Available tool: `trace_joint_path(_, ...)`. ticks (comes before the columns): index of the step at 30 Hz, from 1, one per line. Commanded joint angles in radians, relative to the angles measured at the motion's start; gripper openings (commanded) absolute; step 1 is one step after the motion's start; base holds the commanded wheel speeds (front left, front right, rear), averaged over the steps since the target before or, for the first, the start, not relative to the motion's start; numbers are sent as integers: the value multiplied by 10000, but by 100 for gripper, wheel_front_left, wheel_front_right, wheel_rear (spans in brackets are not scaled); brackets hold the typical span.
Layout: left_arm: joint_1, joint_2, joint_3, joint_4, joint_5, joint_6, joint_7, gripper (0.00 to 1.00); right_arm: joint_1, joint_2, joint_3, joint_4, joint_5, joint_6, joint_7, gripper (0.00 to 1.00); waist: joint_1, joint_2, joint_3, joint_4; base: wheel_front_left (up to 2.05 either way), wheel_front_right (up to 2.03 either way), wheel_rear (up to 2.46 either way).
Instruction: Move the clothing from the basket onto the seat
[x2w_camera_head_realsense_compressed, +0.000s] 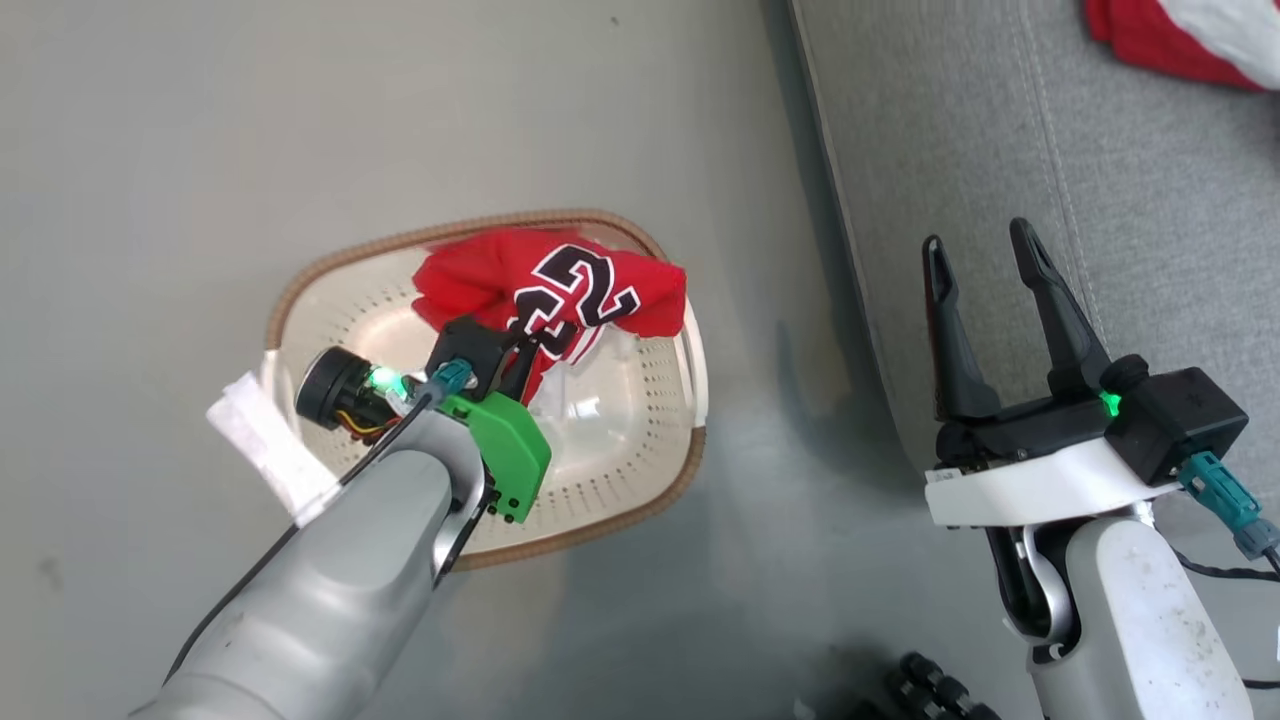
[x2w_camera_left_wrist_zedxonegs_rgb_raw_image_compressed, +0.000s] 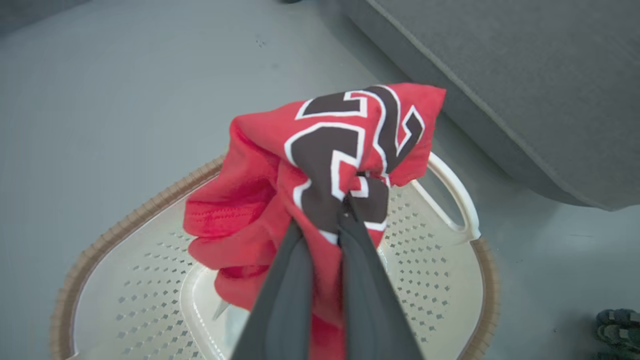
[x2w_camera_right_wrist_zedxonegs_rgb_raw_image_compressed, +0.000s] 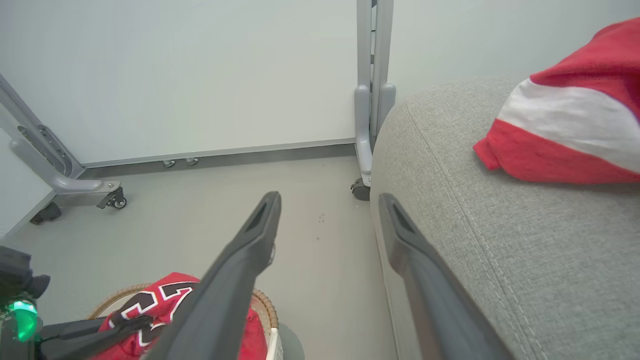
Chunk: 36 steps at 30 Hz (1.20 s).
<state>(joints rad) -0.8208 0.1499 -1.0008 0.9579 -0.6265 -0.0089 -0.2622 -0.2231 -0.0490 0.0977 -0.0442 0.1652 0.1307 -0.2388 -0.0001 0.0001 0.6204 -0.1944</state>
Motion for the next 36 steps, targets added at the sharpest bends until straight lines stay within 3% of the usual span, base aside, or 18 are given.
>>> trace_joint_path(1, 386, 212, 264, -477, 103, 154, -31, 0, 205, -28, -63, -57, -86, 1, 81, 100, 1, -1, -1013, 680, 0, 0, 0)
trace_joint_path(9, 1711, 854, 2239, -3733, 913, 767, -35, 0, 759, -28, -247, -370, -234, 1, 542, 100, 1, -1, -2043, 1146, 0, 0, 0)
trace_joint_path(14, 2392, 931, 3408, -5468, 1555, 890, -34, 0, 997, -27, -296, -506, -321, 1, 779, 100, 1, -1, -2575, 1371, 0, 0, 0)
trace_joint_path(23, 3663, 567, 5323, -8193, 2568, 425, -35, 0, 1522, -27, -237, -680, -379, 1, 1196, 100, 1, -1, -3646, 1675, 0, 0, 0)
trace_joint_path(36, 5719, 135, 6315, -9964, 3337, -288, -35, 0, 2604, -130, -57, -916, -313, 1, 1776, 100, 1, -1, -5050, 1833, 0, 0, 0)
